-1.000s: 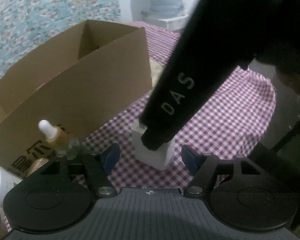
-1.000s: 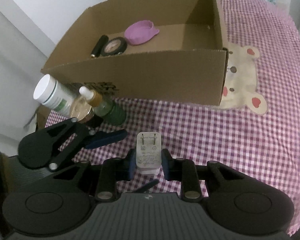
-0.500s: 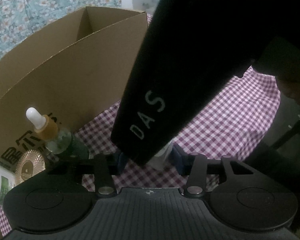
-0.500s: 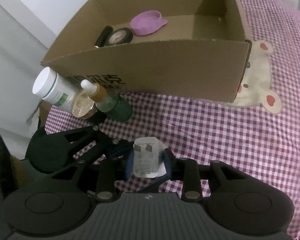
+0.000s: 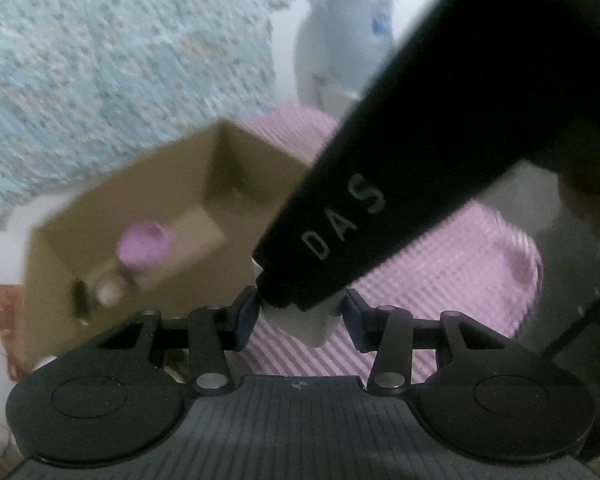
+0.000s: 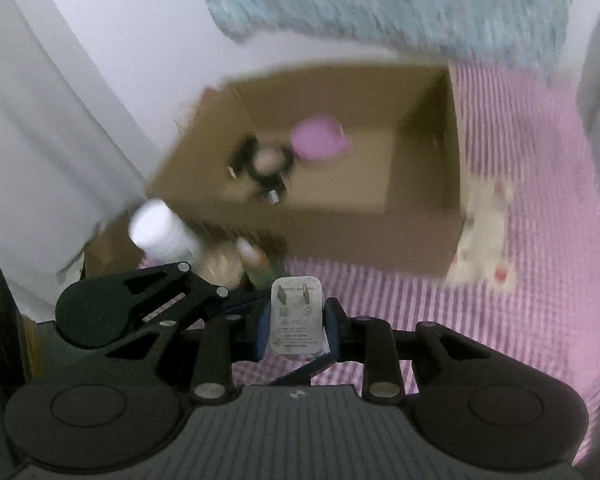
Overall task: Organize rigid objects
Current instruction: 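Carry the white power adapter into the cardboard box and release it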
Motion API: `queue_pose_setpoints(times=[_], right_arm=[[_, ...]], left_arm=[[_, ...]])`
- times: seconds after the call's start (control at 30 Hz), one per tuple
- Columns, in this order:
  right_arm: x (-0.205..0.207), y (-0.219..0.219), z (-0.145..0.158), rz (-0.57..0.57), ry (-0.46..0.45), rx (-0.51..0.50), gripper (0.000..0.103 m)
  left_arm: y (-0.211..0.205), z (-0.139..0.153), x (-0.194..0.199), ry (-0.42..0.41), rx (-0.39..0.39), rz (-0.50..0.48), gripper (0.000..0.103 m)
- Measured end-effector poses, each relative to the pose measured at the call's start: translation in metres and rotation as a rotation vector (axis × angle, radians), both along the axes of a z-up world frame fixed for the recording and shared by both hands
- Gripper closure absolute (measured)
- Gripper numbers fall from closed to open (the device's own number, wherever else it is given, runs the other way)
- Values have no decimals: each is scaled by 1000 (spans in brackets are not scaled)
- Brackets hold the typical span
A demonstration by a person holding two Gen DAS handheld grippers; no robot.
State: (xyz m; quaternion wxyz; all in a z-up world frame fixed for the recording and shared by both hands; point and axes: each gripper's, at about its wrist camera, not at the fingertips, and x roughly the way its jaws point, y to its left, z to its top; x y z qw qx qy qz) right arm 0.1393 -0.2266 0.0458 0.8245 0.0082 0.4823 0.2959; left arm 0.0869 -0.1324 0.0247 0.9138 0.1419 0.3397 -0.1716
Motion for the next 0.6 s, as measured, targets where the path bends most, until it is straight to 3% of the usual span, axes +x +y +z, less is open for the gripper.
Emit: queue_pose_setpoints(times=[0.17,0.3,0.4,0.5,0.6], right_arm=[[21,13,47,37,-91,42,72],[58,40,60,80,-84,64,72],[88,64,51,101,-43,50,73],[123,81,21,103,51,49,74],[150,91,-11,84,115,25,74]], left_arm=[[18,36,25,-65,-63,71,57],[32,40,62,-44,-82,146,56],[51,34,92,46,-151,207,54],[67,15,119,159,-211,269,51],[75,-1,127,189,-216,317,43]])
